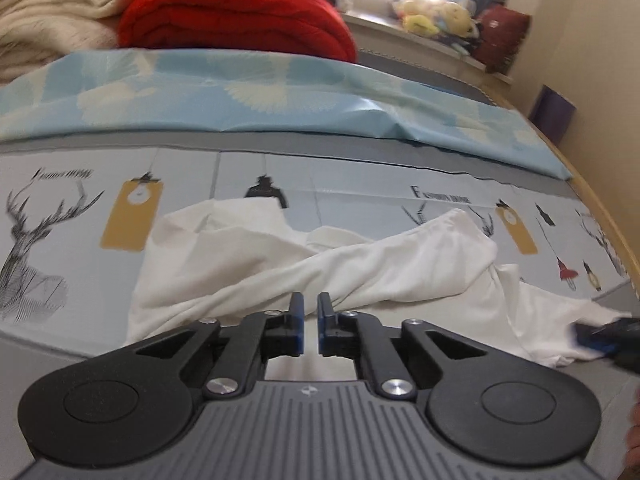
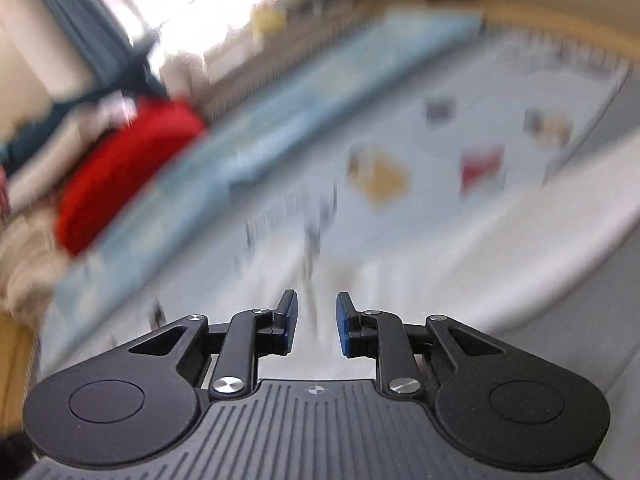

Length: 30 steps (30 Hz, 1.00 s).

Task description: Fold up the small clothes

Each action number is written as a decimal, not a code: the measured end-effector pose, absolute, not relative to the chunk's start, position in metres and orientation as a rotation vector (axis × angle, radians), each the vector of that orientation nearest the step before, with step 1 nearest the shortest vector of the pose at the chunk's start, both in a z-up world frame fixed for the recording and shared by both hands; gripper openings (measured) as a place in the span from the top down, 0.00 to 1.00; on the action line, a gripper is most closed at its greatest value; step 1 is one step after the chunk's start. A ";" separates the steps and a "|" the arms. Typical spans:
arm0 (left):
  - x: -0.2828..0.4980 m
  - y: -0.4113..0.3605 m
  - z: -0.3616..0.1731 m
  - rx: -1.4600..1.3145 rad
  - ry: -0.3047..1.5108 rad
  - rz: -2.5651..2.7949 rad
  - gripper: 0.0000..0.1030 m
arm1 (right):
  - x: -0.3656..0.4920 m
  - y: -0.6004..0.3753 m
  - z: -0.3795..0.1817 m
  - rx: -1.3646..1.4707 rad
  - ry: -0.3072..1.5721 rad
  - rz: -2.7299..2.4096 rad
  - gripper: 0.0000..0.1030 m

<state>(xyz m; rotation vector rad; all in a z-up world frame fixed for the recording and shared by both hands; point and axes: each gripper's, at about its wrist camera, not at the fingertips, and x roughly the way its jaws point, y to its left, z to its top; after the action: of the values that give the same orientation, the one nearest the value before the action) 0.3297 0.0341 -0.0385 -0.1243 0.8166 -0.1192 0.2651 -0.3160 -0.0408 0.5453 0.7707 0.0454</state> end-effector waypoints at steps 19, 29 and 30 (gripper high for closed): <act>0.482 -0.092 -0.109 0.070 0.856 -0.345 0.65 | 0.310 -0.309 -0.122 0.456 1.089 -0.091 1.00; 0.503 -0.092 -0.120 0.136 0.884 -0.464 0.96 | 0.322 -0.310 -0.124 0.472 1.125 -0.080 1.00; 0.496 -0.072 -0.109 0.113 0.850 -0.437 0.96 | 0.323 -0.309 -0.124 0.463 1.126 -0.080 1.00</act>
<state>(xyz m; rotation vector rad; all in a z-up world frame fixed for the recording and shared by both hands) 0.4965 -0.0724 -0.1089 0.1129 0.8502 -0.4369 0.3227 -0.3086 -0.1240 0.4635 1.1257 -0.0799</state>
